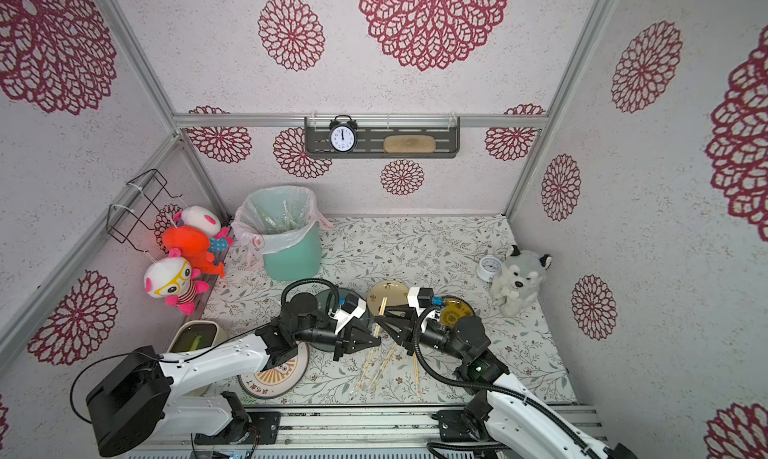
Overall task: Remove the packaging of disposable chopsticks
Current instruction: Remove the packet bag from the disposable chopsticks.
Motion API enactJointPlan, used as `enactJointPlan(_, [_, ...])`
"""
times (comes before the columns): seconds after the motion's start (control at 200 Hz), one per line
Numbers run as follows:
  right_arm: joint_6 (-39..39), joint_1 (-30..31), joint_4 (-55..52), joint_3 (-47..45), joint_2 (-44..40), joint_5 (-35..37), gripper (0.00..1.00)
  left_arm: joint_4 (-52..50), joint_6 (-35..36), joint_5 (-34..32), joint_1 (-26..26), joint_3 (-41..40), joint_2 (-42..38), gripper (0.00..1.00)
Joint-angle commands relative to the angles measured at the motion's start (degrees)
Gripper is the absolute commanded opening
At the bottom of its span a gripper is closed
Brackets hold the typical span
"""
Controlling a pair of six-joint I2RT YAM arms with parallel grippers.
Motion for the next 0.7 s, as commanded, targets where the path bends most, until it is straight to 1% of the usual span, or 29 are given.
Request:
enactJointPlan(0.0, [-0.39,-0.22,1.12,2.28,0.38,-1.68,0.21,-0.85,1.80,1.06,-0.27,0.25,0.32,0.00])
enactJointPlan(0.14, [-0.48,-0.31,1.16,1.93,0.15,-1.58,0.11,-1.82,2.21,0.80,-0.27,0.52,0.15,0.00])
enactJointPlan(0.17, [-0.48,-0.31,1.25,1.77,-0.01,-1.44,0.08,-2.28,2.43,0.80,-0.27,0.61,0.06,0.00])
enactJointPlan(0.21, [-0.49,-0.31,1.29,1.59,-0.22,-1.23,0.00,-2.62,2.67,0.87,-0.27,0.63,0.11,0.00])
enactJointPlan(0.47, [-1.69,-0.40,0.11,0.87,-2.15,0.43,0.00,-5.70,3.89,-0.84,-0.27,0.62,0.23,0.00])
enactJointPlan(0.5, [-1.71,-0.40,0.10,0.87,-2.25,0.46,0.00,-5.99,4.02,-1.17,-0.27,0.72,0.32,0.08])
enactJointPlan(0.545, [-1.78,-0.40,-0.04,1.04,-2.26,0.46,0.00,-6.31,4.30,-1.56,-0.25,0.69,0.40,0.17])
enactJointPlan(0.57, [-1.95,-0.46,-0.31,1.26,-2.26,0.32,0.00,-6.40,4.38,-1.70,-0.22,0.63,0.49,0.23])
enactJointPlan(0.595, [-2.06,-0.47,-0.50,1.42,-2.18,0.36,0.00,-6.45,4.43,-1.81,-0.18,0.55,0.56,0.31])
enactJointPlan(0.625, [-2.00,-0.48,-0.51,1.60,-2.17,0.32,0.00,-6.52,4.39,-2.04,-0.18,0.39,0.67,0.43])
enactJointPlan(0.64, [-1.93,-0.53,-0.47,1.66,-2.15,0.36,0.00,-6.46,4.43,-2.28,-0.14,0.30,0.63,0.48])
enactJointPlan(0.696, [-1.55,-0.66,-0.08,1.82,-2.11,0.42,0.00,-6.37,4.32,-3.07,-0.09,-0.28,0.41,0.55])
